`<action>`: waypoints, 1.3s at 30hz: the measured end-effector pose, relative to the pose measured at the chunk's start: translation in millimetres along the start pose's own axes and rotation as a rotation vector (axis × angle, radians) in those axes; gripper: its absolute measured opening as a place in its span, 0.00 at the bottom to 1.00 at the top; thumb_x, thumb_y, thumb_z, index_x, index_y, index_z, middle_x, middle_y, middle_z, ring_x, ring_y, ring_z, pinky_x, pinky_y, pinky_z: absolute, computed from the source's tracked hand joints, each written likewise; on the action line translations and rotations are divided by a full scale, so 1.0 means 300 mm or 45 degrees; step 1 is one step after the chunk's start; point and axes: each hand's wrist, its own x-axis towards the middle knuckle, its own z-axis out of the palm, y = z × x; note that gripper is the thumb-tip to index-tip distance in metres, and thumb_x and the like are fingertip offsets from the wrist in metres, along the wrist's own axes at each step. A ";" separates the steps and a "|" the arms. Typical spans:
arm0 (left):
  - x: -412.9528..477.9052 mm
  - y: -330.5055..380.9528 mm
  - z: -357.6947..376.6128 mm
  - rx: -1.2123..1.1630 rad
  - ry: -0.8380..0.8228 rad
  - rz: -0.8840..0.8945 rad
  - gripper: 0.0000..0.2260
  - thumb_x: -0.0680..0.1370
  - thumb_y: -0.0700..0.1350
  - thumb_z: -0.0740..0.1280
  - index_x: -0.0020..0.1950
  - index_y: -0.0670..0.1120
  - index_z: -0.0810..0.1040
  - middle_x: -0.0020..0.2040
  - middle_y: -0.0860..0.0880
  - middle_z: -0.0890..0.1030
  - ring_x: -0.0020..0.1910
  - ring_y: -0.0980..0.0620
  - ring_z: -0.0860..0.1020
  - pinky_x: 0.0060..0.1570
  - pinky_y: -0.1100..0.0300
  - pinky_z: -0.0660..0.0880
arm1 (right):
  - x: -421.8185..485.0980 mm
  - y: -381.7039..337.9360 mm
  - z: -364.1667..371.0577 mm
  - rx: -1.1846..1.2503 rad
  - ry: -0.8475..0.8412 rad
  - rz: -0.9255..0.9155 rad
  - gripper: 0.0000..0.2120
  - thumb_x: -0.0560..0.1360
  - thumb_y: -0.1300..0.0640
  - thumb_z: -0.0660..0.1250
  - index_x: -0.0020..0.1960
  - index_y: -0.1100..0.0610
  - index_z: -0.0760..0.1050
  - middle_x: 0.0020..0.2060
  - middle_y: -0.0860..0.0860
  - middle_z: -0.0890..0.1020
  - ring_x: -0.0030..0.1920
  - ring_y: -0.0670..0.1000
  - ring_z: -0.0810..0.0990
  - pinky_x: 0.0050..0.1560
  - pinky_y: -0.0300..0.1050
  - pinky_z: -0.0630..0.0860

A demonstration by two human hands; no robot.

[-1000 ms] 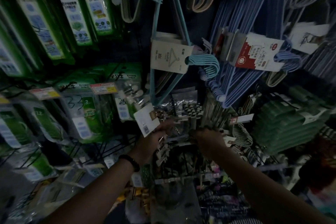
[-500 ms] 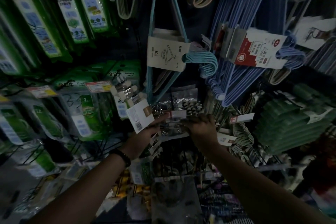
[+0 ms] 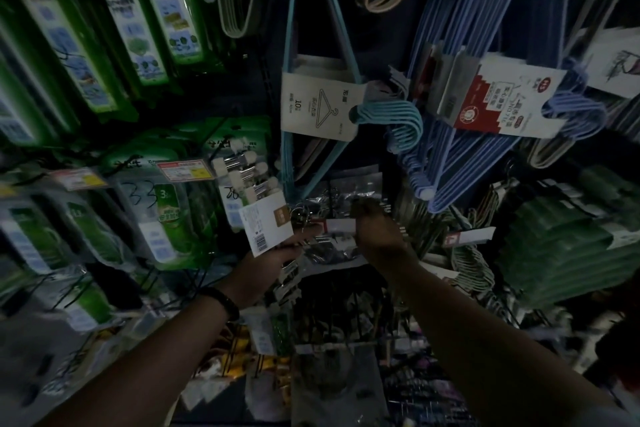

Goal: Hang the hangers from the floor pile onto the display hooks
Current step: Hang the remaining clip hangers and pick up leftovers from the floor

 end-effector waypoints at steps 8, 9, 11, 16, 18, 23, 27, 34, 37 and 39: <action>0.019 -0.010 -0.025 0.074 -0.109 -0.053 0.18 0.88 0.48 0.59 0.72 0.67 0.76 0.80 0.62 0.66 0.78 0.60 0.65 0.80 0.51 0.61 | -0.093 -0.005 -0.020 0.389 0.337 0.013 0.13 0.74 0.60 0.73 0.57 0.64 0.80 0.54 0.62 0.80 0.53 0.60 0.76 0.51 0.52 0.74; 0.022 -0.021 -0.034 0.101 -0.153 -0.076 0.17 0.88 0.51 0.58 0.74 0.68 0.73 0.81 0.62 0.63 0.80 0.57 0.61 0.81 0.49 0.60 | -0.131 -0.022 -0.051 0.520 0.396 0.038 0.08 0.75 0.64 0.71 0.53 0.62 0.80 0.50 0.59 0.81 0.48 0.59 0.77 0.46 0.50 0.72; 0.007 -0.004 -0.037 0.092 -0.164 -0.142 0.18 0.86 0.57 0.60 0.76 0.68 0.66 0.80 0.62 0.64 0.82 0.52 0.60 0.79 0.50 0.61 | -0.173 -0.070 -0.145 0.891 0.399 0.210 0.05 0.78 0.62 0.64 0.47 0.57 0.78 0.41 0.54 0.80 0.40 0.59 0.79 0.39 0.51 0.74; 0.013 0.026 -0.017 0.241 -0.108 0.158 0.14 0.87 0.41 0.58 0.70 0.53 0.75 0.61 0.51 0.82 0.61 0.52 0.81 0.63 0.64 0.72 | -0.084 -0.153 -0.448 1.973 -0.536 0.897 0.27 0.84 0.40 0.58 0.47 0.62 0.82 0.33 0.60 0.81 0.30 0.58 0.81 0.34 0.52 0.77; 0.016 0.041 -0.013 0.414 -0.069 0.202 0.10 0.86 0.47 0.61 0.63 0.59 0.77 0.59 0.56 0.80 0.59 0.57 0.80 0.62 0.63 0.77 | -0.055 -0.141 -0.520 1.944 -0.868 0.898 0.33 0.81 0.33 0.58 0.50 0.62 0.82 0.35 0.58 0.82 0.29 0.54 0.79 0.31 0.44 0.73; 0.067 -0.058 -0.063 1.409 -0.188 0.582 0.30 0.80 0.46 0.71 0.76 0.69 0.67 0.79 0.50 0.68 0.77 0.41 0.68 0.73 0.43 0.71 | -0.051 -0.166 -0.540 1.723 -1.162 0.677 0.18 0.77 0.52 0.75 0.64 0.57 0.81 0.50 0.56 0.86 0.47 0.55 0.85 0.50 0.51 0.80; 0.049 -0.013 -0.042 1.554 -0.078 0.804 0.35 0.78 0.38 0.68 0.83 0.53 0.61 0.80 0.51 0.62 0.78 0.43 0.65 0.70 0.43 0.73 | -0.072 -0.205 -0.462 1.391 -1.087 0.553 0.17 0.69 0.55 0.82 0.56 0.55 0.85 0.53 0.51 0.88 0.58 0.53 0.85 0.67 0.58 0.78; 0.083 0.043 -0.099 1.783 -0.256 0.569 0.56 0.65 0.77 0.69 0.85 0.54 0.51 0.79 0.51 0.60 0.76 0.44 0.63 0.71 0.44 0.72 | -0.167 -0.168 -0.436 0.959 -0.834 0.263 0.13 0.74 0.61 0.78 0.40 0.47 0.77 0.30 0.30 0.79 0.35 0.28 0.77 0.37 0.26 0.69; 0.088 0.097 -0.126 1.899 -0.229 0.656 0.49 0.69 0.79 0.63 0.84 0.56 0.55 0.74 0.51 0.63 0.71 0.45 0.64 0.68 0.46 0.70 | -0.203 -0.139 -0.388 0.714 -0.709 0.225 0.08 0.76 0.55 0.77 0.48 0.45 0.80 0.33 0.37 0.81 0.34 0.32 0.76 0.38 0.34 0.70; 0.100 0.111 -0.132 1.866 -0.188 0.750 0.36 0.78 0.71 0.60 0.83 0.58 0.61 0.70 0.50 0.67 0.68 0.45 0.67 0.64 0.47 0.73 | -0.220 -0.123 -0.321 0.397 -0.586 0.192 0.16 0.78 0.47 0.73 0.64 0.41 0.75 0.46 0.42 0.85 0.44 0.40 0.82 0.43 0.40 0.77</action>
